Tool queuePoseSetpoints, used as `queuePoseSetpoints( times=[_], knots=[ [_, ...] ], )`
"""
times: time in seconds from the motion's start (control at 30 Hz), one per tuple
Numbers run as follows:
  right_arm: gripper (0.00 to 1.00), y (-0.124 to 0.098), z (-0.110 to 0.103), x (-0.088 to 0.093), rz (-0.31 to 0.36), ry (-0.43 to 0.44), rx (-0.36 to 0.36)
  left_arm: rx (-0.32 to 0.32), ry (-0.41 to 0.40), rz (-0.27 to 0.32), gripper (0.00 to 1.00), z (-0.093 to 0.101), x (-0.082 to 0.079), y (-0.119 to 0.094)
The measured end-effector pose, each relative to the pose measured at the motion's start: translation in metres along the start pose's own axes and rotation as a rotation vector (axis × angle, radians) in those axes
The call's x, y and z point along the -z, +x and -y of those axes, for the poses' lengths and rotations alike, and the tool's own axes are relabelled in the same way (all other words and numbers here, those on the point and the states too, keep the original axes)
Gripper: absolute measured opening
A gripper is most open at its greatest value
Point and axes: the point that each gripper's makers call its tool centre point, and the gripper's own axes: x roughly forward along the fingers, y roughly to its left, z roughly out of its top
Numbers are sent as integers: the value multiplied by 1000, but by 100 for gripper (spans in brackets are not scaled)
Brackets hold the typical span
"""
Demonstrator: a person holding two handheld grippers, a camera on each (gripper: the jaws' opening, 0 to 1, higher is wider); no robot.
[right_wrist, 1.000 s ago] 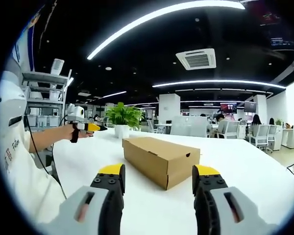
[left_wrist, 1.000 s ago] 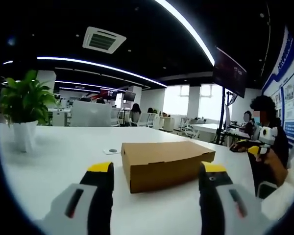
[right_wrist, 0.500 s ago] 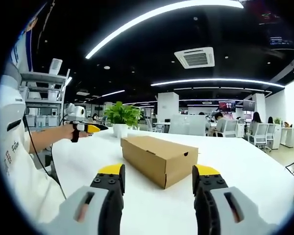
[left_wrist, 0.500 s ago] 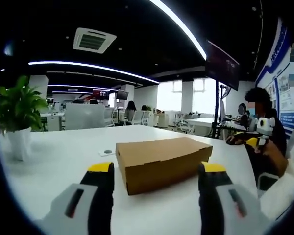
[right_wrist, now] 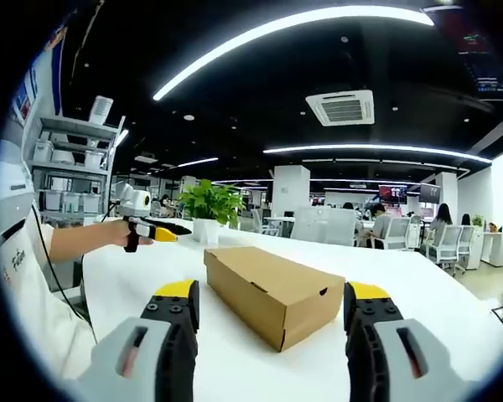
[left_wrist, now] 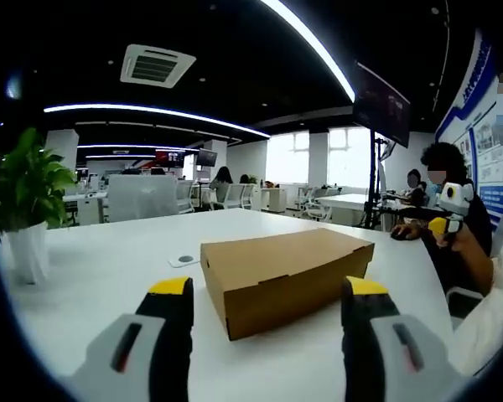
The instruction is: Operate the shoe box by opening the lid, removing the specified soft item, and placing it in the target area until the item is outside and the box remains undamaged.
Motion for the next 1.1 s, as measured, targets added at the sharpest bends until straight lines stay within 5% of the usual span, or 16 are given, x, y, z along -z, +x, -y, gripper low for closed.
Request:
queuePoseSetpoints(
  times=[0.23, 0.67, 0.9, 1.1],
  knots=[
    [72, 11, -2, -5, -11, -11, -18, 13, 24, 3, 78, -5, -15, 9],
    [69, 30, 7, 6, -58, 2, -29, 18, -9, -18, 76, -24, -11, 17],
    [72, 44, 17, -1, -29, 52, -22, 48, -14, -10, 80, -22, -11, 32],
    [76, 59, 21, 11, -80, 10, -45, 26, -20, -4, 84, -28, -2, 40]
  ],
)
